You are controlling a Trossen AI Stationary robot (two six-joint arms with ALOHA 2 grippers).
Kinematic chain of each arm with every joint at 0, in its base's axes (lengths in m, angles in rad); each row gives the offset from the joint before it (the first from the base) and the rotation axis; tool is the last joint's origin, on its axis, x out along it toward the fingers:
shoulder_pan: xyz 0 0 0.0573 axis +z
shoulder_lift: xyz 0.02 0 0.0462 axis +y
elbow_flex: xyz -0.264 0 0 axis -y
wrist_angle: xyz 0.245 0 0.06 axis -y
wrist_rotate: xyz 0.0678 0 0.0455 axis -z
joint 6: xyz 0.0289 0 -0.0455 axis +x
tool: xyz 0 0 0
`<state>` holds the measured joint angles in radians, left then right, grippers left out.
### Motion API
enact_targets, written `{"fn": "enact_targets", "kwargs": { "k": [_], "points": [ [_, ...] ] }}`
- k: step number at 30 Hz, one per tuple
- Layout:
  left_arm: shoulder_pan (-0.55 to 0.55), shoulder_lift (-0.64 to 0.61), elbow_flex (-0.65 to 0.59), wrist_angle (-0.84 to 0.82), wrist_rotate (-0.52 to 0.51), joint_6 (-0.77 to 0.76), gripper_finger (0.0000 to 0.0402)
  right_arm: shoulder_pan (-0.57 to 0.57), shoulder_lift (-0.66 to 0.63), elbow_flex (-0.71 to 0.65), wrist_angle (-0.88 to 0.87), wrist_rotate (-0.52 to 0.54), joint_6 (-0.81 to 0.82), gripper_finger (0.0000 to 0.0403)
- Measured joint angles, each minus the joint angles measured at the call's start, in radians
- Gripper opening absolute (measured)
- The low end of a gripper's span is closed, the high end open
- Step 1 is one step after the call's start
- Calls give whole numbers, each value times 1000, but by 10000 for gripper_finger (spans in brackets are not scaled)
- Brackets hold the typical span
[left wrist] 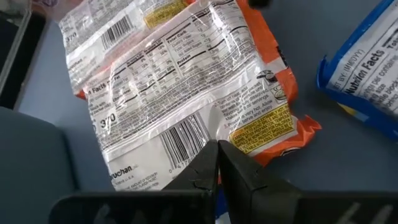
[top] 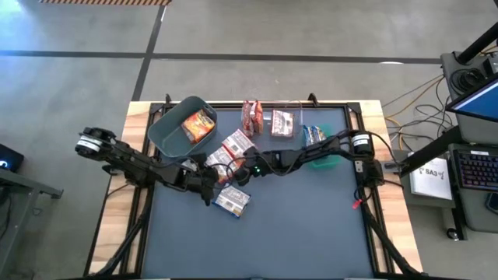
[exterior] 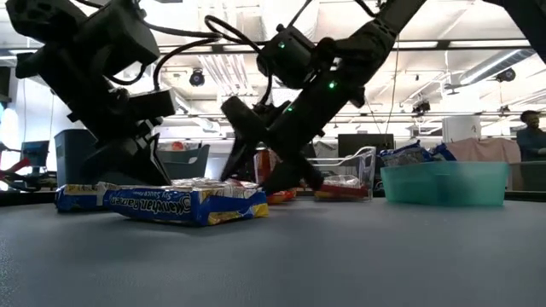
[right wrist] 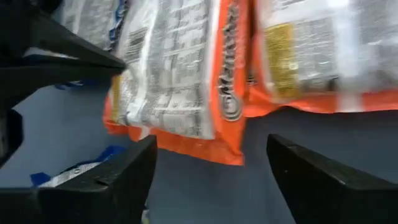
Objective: Sort Maruchan noodles
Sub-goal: Put the orange noodle pack into the gray bin
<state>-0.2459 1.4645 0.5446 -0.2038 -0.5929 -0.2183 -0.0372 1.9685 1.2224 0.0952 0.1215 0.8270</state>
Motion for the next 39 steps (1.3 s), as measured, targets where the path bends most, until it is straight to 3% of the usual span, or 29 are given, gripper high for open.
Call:
{"fn": "enact_targets", "kwargs": {
  "k": [7,15,31,39],
  "points": [
    [0,-6,-2,-8,42,-23,0,-1,98,1,250,-99,52,303],
    [-11,-19,-3,-15,49,-32,0,2,132,1,363,-66,74,286],
    [-22,-72,-5,-7,93,-31,0,2,129,1,364,-51,45,126],
    [-22,-74,-5,-5,88,-35,0,2,129,1,361,-47,38,103]
  ]
}}
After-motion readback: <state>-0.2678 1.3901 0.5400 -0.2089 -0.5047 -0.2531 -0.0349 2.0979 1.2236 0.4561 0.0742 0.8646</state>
